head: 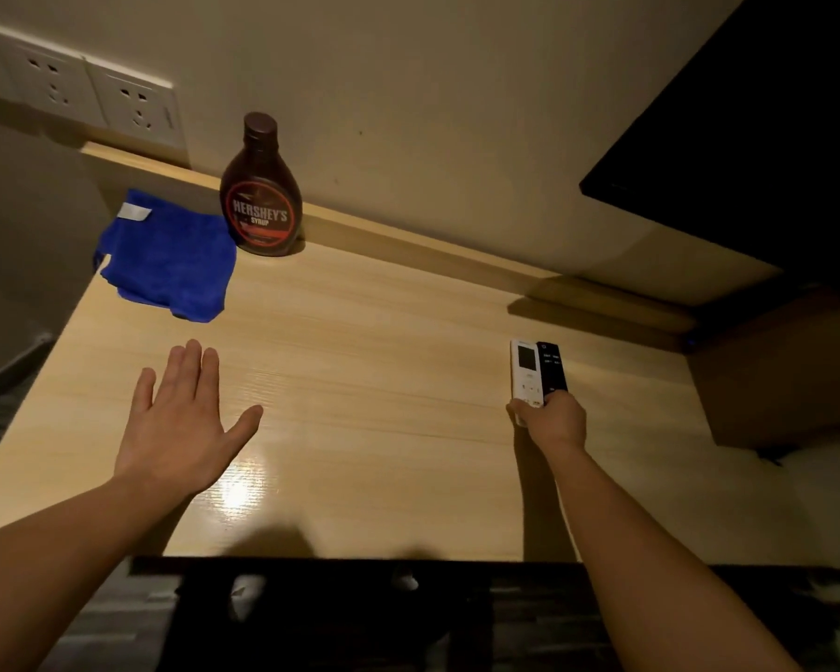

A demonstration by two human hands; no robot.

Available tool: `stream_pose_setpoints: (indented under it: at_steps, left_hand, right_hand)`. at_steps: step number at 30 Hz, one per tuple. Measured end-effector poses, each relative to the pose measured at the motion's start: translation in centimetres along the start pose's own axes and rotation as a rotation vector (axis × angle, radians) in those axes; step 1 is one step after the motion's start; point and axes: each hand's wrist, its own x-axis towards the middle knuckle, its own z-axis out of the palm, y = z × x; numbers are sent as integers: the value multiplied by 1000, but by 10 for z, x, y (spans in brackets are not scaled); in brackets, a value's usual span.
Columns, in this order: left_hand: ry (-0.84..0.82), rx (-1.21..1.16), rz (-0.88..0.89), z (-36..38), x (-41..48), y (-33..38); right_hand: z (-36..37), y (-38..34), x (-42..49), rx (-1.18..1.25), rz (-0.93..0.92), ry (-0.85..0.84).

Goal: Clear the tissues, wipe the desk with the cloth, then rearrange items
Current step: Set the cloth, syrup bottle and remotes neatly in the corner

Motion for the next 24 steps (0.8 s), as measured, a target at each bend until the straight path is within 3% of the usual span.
stream_pose_setpoints:
  at_steps: [16,24]
  left_hand:
    - [-2,-26,2,1,2,-2]
    - [-16,-18,-4,0,0,0]
  right_hand:
    - [11,-37,-12,43,131,-12]
    - [54,-110,-66,109,-81,-110]
